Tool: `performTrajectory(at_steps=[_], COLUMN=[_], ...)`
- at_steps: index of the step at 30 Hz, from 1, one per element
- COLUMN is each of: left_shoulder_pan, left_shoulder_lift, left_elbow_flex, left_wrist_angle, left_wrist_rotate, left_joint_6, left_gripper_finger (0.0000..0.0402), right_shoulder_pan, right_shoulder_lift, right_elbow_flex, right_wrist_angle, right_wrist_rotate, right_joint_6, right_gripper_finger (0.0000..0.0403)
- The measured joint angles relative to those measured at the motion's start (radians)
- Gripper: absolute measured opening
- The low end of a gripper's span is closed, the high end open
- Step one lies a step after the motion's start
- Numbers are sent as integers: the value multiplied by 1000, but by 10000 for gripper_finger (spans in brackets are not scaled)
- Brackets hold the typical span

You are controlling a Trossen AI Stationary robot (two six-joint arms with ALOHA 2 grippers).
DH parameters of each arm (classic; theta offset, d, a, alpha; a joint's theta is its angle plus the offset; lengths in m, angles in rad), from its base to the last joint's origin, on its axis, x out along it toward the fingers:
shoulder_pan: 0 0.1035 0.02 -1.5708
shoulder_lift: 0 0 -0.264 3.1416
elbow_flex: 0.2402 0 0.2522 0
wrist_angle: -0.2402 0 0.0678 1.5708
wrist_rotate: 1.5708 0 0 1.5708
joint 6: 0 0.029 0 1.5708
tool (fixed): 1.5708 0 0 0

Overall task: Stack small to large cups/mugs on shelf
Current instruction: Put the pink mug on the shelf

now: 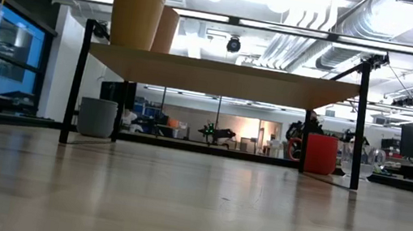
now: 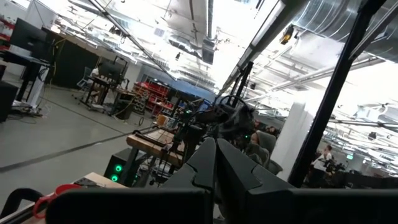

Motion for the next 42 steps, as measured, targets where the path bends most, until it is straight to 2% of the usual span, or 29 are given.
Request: performTrajectory(at_steps=[6,10,13,15,18,22,32,42], left_shoulder_pan=[0,0,0,0,0,0,0,0], left_shoulder_lift=[0,0,0,0,0,0,0,0], left_elbow_flex=[0,0,0,0,0,0,0,0], left_wrist_angle=[-3,-3,-3,-3,-3,-2,-2,-2], left_wrist_rotate=[0,0,0,0,0,0,1,1], left_joint_6=[0,0,0,0,0,0,0,0], left_gripper_finger=[3,3,3,3,3,3,3,3], right_shoulder_pan=[34,78,124,154,199,250,312,315], right_shoulder_lift=[37,58,74,87,120,192,428,565], right_elbow_flex=[12,-57,-119,-159,-217,-260,-200,-192], right_wrist_angle=[-116,-119,-65,29,165,284,299,276], right_wrist_rotate=[-1,-74,-127,-149,-164,-164,-118,-107], right_joint_6=[96,178,236,257,310,380,412,413], right_gripper_finger=[159,186,220,240,252,254,253,201])
